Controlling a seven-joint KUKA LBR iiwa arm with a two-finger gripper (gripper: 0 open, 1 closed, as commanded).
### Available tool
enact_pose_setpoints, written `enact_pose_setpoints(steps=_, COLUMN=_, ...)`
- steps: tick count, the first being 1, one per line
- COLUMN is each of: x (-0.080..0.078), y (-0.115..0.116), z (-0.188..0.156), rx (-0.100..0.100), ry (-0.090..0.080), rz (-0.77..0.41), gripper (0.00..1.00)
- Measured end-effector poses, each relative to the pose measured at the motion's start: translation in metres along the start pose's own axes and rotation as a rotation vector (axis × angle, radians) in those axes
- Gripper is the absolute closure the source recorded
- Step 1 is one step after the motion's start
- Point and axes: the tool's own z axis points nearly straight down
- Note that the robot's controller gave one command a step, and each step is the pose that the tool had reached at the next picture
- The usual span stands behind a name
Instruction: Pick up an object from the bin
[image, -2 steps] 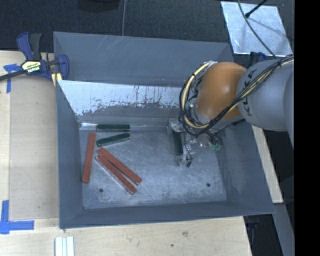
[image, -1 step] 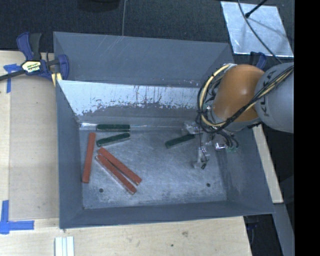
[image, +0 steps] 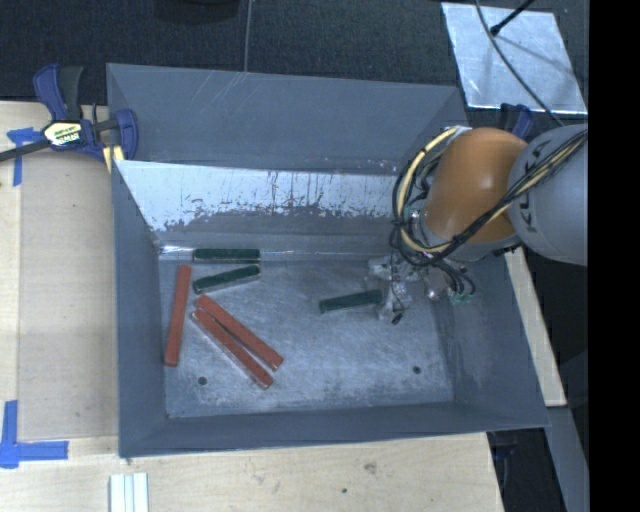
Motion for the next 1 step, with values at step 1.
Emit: enact_pose_setpoints(steps=1, x=0.0224, y=-0.0357, z=-0.1393, rx=0.004, ry=-0.009, rz=0.093, gripper=1.0)
